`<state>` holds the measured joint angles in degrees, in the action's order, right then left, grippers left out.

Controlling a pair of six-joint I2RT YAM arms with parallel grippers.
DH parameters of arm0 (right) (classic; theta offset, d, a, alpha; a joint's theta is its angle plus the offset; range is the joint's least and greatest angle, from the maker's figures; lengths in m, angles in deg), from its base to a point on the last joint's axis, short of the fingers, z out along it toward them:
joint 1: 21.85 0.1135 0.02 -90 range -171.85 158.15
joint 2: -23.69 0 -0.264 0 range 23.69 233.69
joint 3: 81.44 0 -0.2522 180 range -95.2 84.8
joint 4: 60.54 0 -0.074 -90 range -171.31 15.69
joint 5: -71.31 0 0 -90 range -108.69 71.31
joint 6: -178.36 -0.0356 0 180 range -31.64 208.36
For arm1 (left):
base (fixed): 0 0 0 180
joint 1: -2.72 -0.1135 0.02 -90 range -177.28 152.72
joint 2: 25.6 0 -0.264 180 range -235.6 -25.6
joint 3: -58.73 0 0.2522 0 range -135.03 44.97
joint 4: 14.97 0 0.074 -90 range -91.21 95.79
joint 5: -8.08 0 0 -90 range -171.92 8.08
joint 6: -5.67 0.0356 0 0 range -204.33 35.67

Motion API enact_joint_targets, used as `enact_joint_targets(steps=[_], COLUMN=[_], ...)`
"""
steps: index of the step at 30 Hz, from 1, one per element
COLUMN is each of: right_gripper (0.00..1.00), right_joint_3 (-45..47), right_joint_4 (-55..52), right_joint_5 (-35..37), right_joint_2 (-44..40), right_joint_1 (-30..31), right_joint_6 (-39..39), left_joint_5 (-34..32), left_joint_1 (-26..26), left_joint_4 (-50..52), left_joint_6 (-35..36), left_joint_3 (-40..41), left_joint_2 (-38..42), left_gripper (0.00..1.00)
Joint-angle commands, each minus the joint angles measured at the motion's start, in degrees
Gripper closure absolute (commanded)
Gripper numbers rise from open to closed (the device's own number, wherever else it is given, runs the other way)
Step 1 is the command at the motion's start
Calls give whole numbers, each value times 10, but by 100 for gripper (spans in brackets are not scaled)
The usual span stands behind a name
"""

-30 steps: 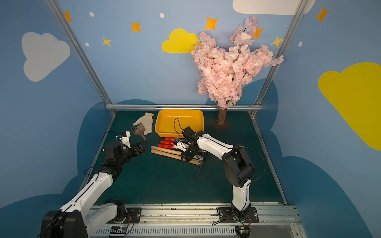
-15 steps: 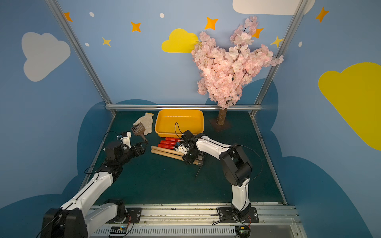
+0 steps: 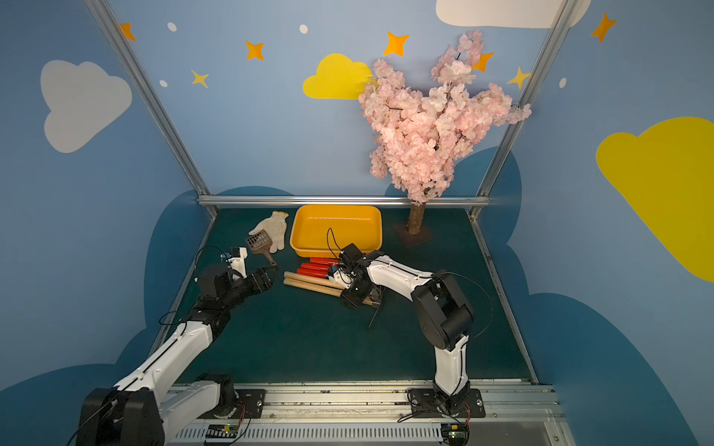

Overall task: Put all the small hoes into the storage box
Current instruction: Pick up the hoe from the center of the board.

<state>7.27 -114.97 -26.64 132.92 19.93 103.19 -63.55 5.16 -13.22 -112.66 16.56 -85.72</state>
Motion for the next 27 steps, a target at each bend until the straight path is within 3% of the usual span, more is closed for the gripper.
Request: enact_joint_targets(steps=[1,7,27], right_gripper=[50,51,55], right_joint_3=[22,24,29], right_joint_4=[33,31,12], right_joint_5=[71,73,52], right_joint_2=[-17,-38,10], right_joint_1=[-15,-19,-24], right_joint_6=[1,15,6], left_joint_5=[8,9,5], left_joint_1=[3,5,8], left_joint_4=[9,10,14], left_joint_6=[7,11,13], left_joint_3=[-11,-12,-14], left_joint_2=[-2,-8,-11], left_gripper=[23,23,23])
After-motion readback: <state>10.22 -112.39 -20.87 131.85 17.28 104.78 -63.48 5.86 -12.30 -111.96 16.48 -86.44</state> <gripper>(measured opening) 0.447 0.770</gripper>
